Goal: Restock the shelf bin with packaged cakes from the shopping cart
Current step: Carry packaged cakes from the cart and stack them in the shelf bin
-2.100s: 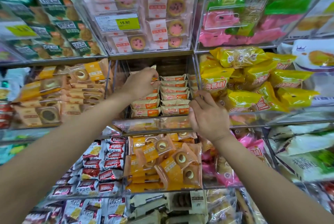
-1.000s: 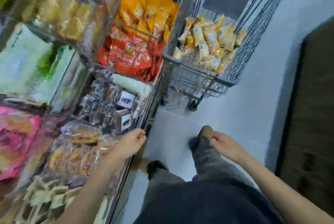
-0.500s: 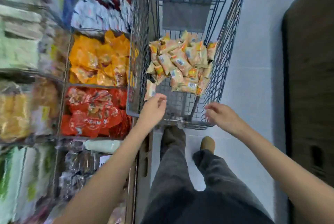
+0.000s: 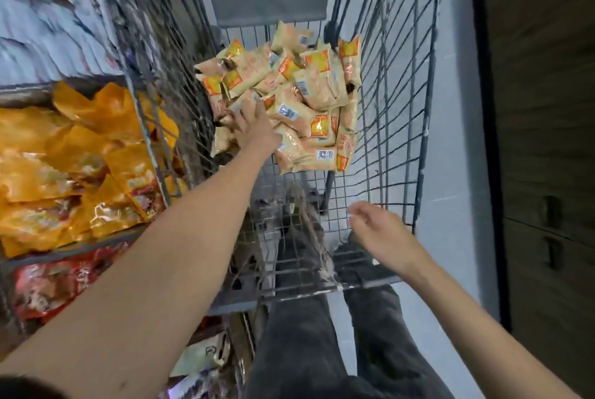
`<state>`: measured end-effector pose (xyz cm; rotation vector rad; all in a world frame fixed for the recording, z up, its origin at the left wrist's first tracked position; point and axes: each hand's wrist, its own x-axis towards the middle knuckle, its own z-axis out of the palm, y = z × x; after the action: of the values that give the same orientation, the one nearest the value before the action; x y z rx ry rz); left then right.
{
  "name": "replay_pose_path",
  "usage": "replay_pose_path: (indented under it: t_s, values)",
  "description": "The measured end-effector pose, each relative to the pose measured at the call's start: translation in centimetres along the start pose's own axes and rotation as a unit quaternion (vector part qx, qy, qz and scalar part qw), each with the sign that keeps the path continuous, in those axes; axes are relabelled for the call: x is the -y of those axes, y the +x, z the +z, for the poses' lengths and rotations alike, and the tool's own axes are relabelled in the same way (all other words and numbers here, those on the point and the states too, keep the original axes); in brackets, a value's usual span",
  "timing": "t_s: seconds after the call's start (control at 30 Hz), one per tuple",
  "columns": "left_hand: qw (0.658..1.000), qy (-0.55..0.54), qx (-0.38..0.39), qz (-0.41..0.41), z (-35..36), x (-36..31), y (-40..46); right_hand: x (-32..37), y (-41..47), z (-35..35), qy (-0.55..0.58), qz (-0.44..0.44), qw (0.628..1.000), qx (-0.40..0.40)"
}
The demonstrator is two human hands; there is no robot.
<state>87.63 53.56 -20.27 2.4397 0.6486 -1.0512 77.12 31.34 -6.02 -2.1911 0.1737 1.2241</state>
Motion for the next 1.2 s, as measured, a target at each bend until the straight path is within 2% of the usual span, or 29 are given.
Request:
replay_pose_path:
  t_s: [0.07,0.17,0.27,0.33,0.4,0.47,0.5,0.6,0.67,0.77,0.93,1.03,1.2]
  values:
    - [1.000,0.004,-0.009,-0.008,1.1,-0.2,1.0,-0.2,0.6,-0.1,0.008,0.009,1.000,0.003]
    - [0.995,-0.028,-0.090,0.020,2.2,0.5,1.7,-0.6,1.2,-0.3,0.029,0.018,0.999,-0.004]
    - [0.973,-0.089,-0.204,0.058,1.7,1.8,1.9,-0.4,1.4,-0.6,0.045,0.011,0.999,-0.012]
    - [0.958,-0.177,-0.220,0.045,0.7,1.7,1.2,-0.3,1.3,-0.9,0.065,0.008,0.998,-0.018]
    - [0.936,-0.298,-0.187,0.004,-0.3,1.1,-0.6,-0.1,0.8,-1.0,0.079,0.000,0.997,-0.022]
    - [0.907,-0.400,-0.128,0.000,-1.1,0.7,-3.2,0.1,0.3,-1.0,0.086,-0.011,0.996,-0.029]
    - [0.885,-0.458,-0.088,0.005,-1.5,0.7,-4.7,0.2,0.1,-1.0,0.090,-0.017,0.995,-0.032]
    - [0.781,-0.622,0.054,0.015,-1.8,0.4,-10.0,0.5,-0.5,-1.3,0.119,-0.029,0.991,-0.046]
    - [0.748,-0.652,0.127,0.013,-1.6,0.2,-13.0,0.6,-1.0,-1.7,0.157,-0.032,0.985,-0.061]
    - [0.727,-0.652,0.212,0.022,-1.1,-0.2,-16.6,0.5,-1.7,-2.3,0.201,-0.031,0.974,-0.100]
    - [0.745,-0.623,0.233,0.048,-0.8,-1.7,-19.0,-0.3,-2.5,-3.4,0.213,-0.014,0.964,-0.161]
    - [0.754,-0.604,0.250,0.066,-0.9,-2.4,-19.4,-0.4,-2.9,-3.9,0.195,-0.010,0.968,-0.160]
    - [0.836,-0.470,0.255,0.121,-1.3,-2.9,-18.8,-0.3,-3.2,-4.6,0.268,-0.001,0.958,-0.099]
